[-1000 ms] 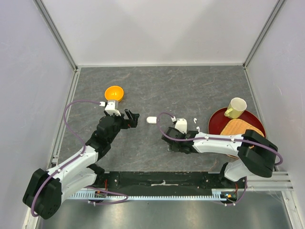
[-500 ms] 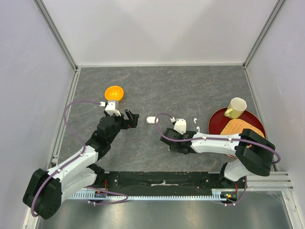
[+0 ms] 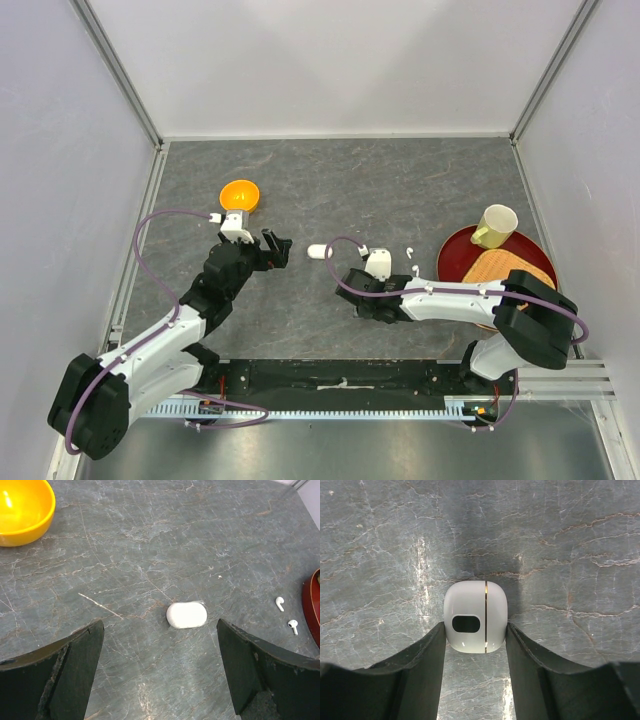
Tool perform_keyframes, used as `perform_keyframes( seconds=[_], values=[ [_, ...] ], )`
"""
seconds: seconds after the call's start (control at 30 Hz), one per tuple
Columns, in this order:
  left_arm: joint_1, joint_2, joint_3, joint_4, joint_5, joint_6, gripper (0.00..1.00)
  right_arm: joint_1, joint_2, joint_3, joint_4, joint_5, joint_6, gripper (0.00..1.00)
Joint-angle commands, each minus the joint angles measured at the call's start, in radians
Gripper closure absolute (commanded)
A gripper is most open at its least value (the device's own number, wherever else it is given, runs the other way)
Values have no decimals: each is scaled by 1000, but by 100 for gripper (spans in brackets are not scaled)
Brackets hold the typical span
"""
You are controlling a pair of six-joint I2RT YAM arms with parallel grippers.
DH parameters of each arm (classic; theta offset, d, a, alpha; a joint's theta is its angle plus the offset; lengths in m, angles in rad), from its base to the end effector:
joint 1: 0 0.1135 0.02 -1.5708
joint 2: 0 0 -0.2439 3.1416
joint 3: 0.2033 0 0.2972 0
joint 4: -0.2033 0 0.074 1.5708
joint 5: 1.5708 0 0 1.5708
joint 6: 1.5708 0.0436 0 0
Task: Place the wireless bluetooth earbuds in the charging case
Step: Pick up the charging case at the center of the board.
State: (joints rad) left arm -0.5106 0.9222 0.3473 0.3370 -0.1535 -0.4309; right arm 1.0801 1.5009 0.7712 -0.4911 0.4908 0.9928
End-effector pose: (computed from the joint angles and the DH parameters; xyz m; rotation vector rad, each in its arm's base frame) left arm 0.2330 -0.1229 0.1724 -0.0378 1.8374 -0.5286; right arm 0.1588 0.2536 0.1018 0.0016 2.5484 0.0627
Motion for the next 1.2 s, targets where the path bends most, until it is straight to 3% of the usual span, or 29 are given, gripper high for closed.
perform_keyframes(
  seconds=[0.0, 0.07, 0.37, 0.5, 0.73, 0.97, 1.17],
  values=[
    [4, -17, 38, 11, -14, 47, 0, 4, -11, -6, 19, 3, 3, 58],
    [6, -19, 38, 10, -12, 46, 0, 3, -18, -6, 20, 5, -19, 71],
    [4, -40, 45, 10, 54, 47, 0, 4, -194, -6, 129, -21, -307, 100],
    [6, -19, 79, 13, 149, 49, 0, 3, -257, 36, 169, -70, -520, 100],
    [6, 26, 162, -4, 443, 46, 0, 4, -340, 28, 212, -97, -785, 100],
    [6, 30, 211, -41, 632, 83, 0, 6, -580, -107, 387, -84, -962, 100],
    [6, 75, 231, 17, 816, 69, 0, 6, -734, -216, 482, -173, -1112, 100]
  ],
)
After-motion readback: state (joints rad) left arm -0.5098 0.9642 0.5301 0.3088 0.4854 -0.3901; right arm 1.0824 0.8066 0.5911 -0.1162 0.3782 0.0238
